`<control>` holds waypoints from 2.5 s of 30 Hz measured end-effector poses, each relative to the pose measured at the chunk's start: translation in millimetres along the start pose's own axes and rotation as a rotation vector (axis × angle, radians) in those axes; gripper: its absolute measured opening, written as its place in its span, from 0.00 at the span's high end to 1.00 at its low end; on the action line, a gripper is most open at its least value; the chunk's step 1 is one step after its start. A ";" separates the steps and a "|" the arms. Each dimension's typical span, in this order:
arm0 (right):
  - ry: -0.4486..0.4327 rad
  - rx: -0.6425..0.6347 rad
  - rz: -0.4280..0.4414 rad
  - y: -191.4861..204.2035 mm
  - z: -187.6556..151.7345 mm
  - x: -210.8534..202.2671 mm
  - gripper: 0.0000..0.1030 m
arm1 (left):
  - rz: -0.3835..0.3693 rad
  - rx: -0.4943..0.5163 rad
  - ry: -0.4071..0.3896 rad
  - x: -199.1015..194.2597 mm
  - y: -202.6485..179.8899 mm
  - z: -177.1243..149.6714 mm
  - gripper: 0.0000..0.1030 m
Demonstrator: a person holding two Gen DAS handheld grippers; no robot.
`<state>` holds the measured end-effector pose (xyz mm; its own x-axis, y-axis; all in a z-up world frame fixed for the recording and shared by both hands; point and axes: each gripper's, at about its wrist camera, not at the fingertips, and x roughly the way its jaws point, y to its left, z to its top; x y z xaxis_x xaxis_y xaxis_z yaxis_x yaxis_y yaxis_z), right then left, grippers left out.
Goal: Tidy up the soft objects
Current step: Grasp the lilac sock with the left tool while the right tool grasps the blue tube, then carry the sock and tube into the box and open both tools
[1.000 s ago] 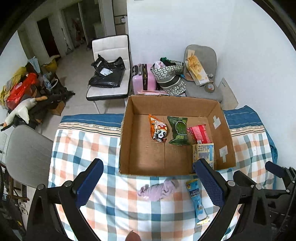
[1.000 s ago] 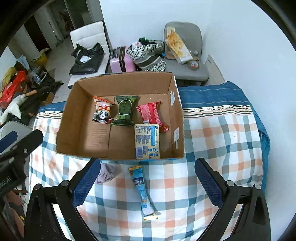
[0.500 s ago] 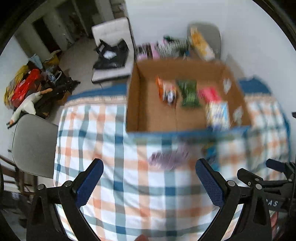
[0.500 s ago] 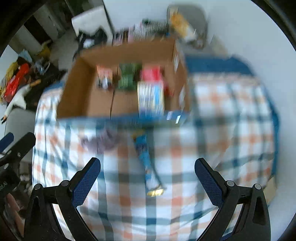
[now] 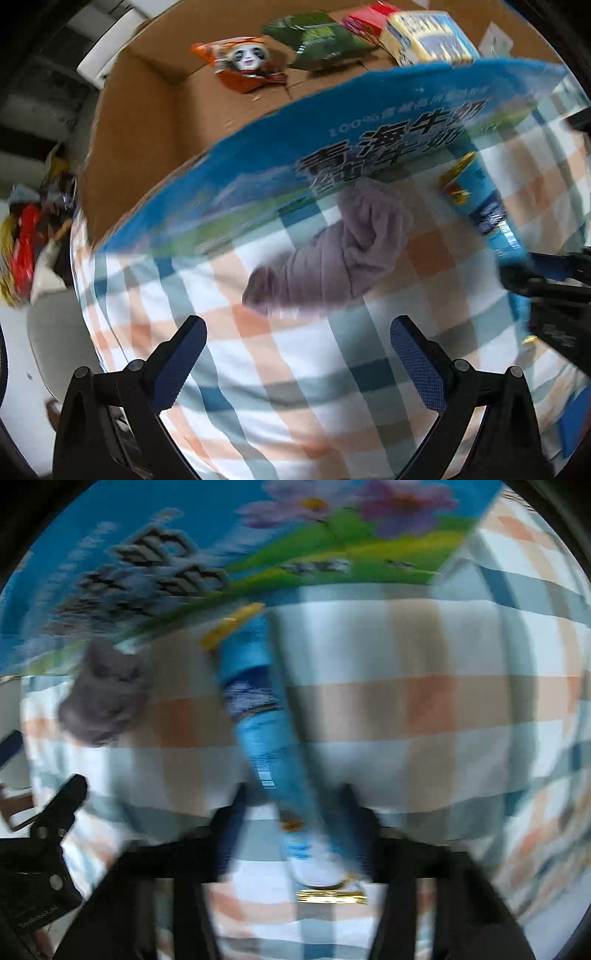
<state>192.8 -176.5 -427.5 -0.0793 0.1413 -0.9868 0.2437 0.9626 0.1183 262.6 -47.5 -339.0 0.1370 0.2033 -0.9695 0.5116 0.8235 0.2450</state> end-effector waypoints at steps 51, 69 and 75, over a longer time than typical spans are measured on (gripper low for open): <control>0.041 -0.030 0.010 -7.5 -46.7 -33.6 0.83 | -0.458 -0.366 0.089 -39.6 -28.4 -102.8 0.62; -0.251 -0.079 0.215 69.2 54.1 -214.1 0.83 | -0.656 -0.549 -0.064 -104.5 112.2 44.2 0.62; -0.252 0.011 0.213 75.3 114.2 -194.5 0.83 | -0.789 -0.683 0.066 -45.2 141.9 80.0 0.62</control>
<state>337.0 -158.0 -239.3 0.2158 0.2765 -0.9365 0.2393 0.9149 0.3252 396.9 17.8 -259.8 -0.0842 -0.5109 -0.8555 -0.1553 0.8548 -0.4952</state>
